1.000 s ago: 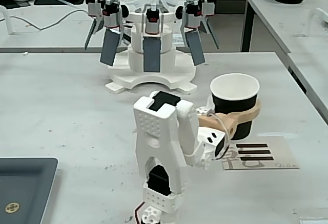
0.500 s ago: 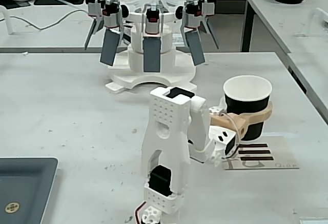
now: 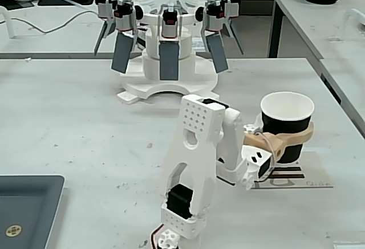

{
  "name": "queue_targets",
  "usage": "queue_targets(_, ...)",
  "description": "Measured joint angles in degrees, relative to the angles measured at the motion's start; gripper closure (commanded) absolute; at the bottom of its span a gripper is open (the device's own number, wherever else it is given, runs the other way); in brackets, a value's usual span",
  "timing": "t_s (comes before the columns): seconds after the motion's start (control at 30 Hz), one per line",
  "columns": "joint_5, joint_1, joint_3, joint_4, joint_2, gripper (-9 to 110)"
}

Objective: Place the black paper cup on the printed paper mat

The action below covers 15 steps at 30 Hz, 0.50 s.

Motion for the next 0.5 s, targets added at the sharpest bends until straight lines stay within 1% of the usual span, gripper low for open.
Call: queue_targets(0.5,0.4,0.0,-6.4,-0.8,-8.3,94)
